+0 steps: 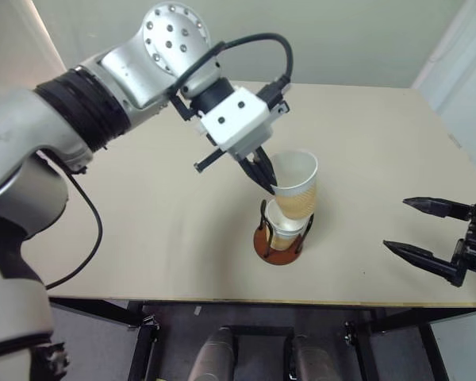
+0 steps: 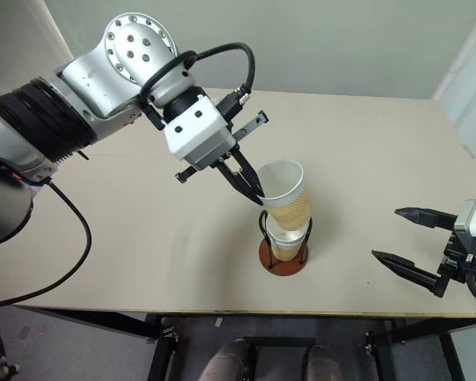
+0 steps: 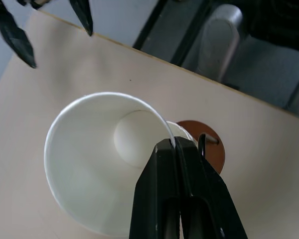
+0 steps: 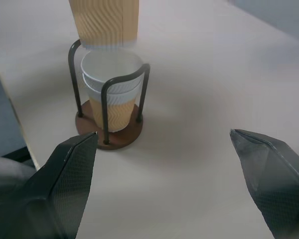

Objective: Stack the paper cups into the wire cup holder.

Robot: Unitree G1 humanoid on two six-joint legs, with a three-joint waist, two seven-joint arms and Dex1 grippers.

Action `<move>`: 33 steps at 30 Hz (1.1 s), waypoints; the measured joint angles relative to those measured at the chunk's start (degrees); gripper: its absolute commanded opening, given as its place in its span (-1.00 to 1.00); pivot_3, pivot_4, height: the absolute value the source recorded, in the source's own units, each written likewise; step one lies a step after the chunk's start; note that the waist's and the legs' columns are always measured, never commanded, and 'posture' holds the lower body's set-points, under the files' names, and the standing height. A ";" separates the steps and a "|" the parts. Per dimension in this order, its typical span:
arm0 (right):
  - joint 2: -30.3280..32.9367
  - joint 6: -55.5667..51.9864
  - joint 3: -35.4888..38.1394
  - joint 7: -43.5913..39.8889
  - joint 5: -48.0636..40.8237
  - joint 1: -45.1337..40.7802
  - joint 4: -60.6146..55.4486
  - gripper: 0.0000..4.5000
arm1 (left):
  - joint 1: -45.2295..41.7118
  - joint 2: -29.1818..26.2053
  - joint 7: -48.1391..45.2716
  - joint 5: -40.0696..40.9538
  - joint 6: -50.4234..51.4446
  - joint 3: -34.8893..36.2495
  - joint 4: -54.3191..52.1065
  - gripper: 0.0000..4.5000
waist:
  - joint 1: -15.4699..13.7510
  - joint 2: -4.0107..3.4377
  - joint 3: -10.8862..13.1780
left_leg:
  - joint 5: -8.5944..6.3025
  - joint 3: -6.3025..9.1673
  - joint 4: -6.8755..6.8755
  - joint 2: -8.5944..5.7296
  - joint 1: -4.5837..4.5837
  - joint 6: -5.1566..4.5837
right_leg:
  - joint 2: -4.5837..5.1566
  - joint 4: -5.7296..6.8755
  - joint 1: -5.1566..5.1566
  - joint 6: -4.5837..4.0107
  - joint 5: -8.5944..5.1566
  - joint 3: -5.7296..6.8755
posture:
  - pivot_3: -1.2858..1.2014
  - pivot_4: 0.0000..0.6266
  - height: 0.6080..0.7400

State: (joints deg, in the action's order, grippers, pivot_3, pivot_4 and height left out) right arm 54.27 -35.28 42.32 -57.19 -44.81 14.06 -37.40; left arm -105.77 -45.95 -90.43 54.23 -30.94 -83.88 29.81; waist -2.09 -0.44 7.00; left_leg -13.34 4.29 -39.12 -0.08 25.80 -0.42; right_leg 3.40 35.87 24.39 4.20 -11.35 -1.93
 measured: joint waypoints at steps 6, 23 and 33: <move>-0.53 -0.16 1.11 1.19 0.06 1.30 -1.11 1.00 | 0.01 1.50 -0.01 -1.03 -3.03 -1.67 1.41 -0.99 | -0.05 0.00 0.01 | 0.02 -0.01 0.01 -0.02 0.04 0.08 | -0.01 -0.02 0.01 0.03 -0.01 0.02 | 0.03 -0.52 1.00; -0.17 -0.01 0.28 2.67 0.93 -0.35 -0.40 1.00 | 2.08 4.60 -0.07 -5.82 -2.45 -1.74 5.79 0.06 | -0.35 0.00 0.01 | 0.00 0.02 0.00 -0.02 0.07 0.33 | 0.02 -0.05 0.00 0.40 0.15 0.05 | 0.03 -0.52 1.00; 2.75 4.79 -20.06 -2.92 4.51 -22.19 13.94 1.00 | 16.70 -4.07 -0.15 -10.07 14.42 20.33 10.19 0.20 | 1.80 -0.30 -0.06 | 0.35 -0.22 0.14 0.12 -0.21 0.75 | -0.18 0.02 0.15 0.51 0.22 0.06 | 0.03 -0.52 1.00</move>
State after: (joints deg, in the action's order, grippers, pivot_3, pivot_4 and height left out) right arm 57.02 -30.49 22.26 -60.11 -40.30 -8.13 -23.46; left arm -89.07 -50.02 -90.58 44.16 -16.52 -63.55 39.99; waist -0.29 -0.74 6.95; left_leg -13.00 4.07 -38.99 0.04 25.58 0.33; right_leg 3.22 35.88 24.54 4.71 -11.13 -1.87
